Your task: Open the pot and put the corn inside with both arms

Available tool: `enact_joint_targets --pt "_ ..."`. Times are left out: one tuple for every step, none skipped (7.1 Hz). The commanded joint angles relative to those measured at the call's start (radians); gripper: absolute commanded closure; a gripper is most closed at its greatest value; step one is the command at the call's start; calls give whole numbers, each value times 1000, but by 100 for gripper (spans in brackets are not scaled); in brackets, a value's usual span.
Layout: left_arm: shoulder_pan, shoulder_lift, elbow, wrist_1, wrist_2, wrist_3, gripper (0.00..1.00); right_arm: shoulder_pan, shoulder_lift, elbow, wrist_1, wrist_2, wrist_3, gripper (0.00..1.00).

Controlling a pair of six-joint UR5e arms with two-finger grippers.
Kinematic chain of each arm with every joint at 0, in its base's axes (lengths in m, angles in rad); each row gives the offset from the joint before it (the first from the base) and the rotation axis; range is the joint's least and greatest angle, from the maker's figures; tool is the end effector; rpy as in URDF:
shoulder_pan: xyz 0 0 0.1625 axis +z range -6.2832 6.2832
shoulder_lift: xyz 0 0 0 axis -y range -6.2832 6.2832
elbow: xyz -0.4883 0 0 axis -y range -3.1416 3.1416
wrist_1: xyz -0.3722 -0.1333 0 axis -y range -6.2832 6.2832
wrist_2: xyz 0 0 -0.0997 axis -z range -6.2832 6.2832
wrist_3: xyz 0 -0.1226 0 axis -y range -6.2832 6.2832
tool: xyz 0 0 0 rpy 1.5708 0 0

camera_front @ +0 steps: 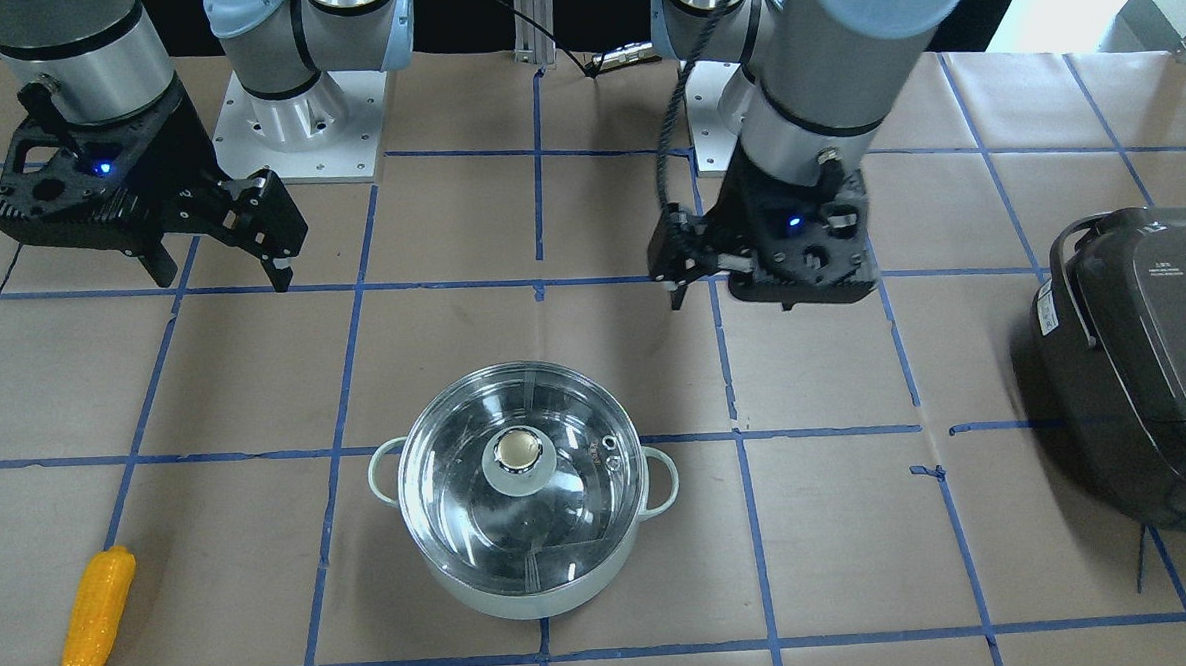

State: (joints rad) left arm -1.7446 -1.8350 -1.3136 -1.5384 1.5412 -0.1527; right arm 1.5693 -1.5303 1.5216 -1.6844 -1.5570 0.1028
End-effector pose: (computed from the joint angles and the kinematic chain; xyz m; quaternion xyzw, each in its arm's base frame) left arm -0.2391 -0.5697 0.5113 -0.0107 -0.9998 0.0101 0.0167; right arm 0.1342 -0.5061 0.5441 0.0516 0.9968 -0.0607 0.0100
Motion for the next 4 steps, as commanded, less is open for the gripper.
enact_joint_targets --pt "-91 -148 97 72 -7 -120 0 0 -1 0 0 0 0 0" --pt "-110 -179 88 99 -36 -154 0 -2 1 0 0 0 0 0" --pt "-130 -222 90 175 -41 -204 0 -2 1 0 0 0 0 0" --pt "-139 -251 96 211 -41 -215 0 -2 1 0 0 -2 0 0"
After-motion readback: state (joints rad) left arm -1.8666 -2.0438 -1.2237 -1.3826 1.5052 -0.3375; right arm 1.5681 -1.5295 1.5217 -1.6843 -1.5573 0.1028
